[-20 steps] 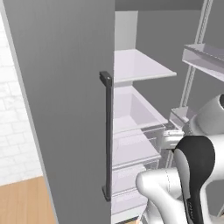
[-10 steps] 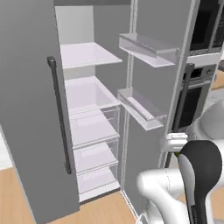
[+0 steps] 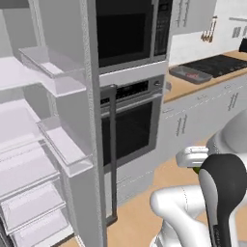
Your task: Place one lime and one steak in each tupperware on the nearby counter, to pack two identical lunches.
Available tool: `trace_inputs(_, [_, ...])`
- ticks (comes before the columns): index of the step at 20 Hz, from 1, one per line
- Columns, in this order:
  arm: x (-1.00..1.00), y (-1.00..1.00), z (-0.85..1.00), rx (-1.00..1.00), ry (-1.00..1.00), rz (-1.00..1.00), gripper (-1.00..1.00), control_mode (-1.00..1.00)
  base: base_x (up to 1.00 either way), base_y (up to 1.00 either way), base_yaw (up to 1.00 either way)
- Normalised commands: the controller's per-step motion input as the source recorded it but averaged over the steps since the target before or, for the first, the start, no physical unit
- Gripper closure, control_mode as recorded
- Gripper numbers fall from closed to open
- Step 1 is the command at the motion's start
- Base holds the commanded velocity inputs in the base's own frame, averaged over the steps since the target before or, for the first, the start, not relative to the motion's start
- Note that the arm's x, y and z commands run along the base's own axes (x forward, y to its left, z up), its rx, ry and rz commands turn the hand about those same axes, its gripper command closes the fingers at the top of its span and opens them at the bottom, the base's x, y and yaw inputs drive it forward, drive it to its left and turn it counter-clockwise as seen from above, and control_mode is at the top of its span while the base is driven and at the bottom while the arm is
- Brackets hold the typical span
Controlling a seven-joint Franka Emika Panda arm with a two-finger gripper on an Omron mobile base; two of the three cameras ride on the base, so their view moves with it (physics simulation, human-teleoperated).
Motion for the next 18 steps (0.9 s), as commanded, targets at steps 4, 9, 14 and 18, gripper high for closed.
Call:
trace_inputs(4, [0.0,0.0,0.0,0.0,0.0,0.0,1.0,1.0,0.7,-1.0,-0.33])
trace_inputs(9, [0.0,0.0,0.0,0.0,0.0,0.0,1.0,1.0,1.0,-1.0,-0.23])
trace_inputs(14, [0.0,0.0,0.0,0.0,0.0,0.0,1.0,1.0,1.0,-1.0,-0.08])
trace_inputs(18, [0.0,0.0,0.0,0.0,0.0,0.0,1.0,1.0,1.0,-1.0,0.0])
